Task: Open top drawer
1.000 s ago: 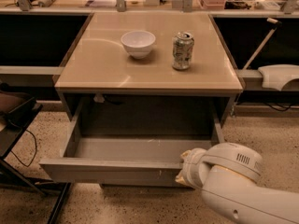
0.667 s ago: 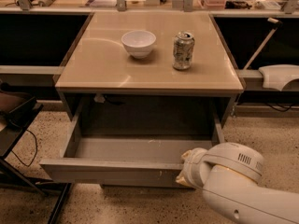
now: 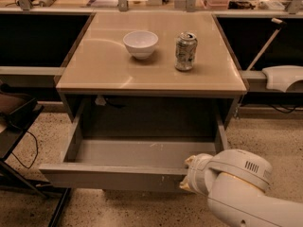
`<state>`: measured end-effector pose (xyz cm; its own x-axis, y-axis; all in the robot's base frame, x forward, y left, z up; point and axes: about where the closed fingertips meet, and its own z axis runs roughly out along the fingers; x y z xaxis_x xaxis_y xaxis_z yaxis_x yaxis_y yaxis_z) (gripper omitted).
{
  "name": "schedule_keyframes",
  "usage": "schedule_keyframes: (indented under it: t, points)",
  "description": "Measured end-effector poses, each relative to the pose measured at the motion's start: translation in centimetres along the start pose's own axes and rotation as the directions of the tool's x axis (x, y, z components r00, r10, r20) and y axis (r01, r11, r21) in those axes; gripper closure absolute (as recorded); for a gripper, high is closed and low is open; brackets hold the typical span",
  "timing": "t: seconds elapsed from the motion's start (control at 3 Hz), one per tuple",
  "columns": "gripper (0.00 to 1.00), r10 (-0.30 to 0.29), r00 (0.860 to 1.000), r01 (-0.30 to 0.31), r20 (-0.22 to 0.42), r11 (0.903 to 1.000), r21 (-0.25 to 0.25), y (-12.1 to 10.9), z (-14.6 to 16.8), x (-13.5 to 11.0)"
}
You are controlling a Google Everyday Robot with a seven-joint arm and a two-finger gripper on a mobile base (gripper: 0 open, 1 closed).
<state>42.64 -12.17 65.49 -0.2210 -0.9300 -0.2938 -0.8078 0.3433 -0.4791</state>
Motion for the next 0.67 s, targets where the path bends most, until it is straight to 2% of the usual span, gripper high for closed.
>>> schedule_keyframes:
  t: [0.67]
  points:
    - [0.58,0.000,1.000,0.000,0.000,1.0000,0.000,0.00,0.00,0.00]
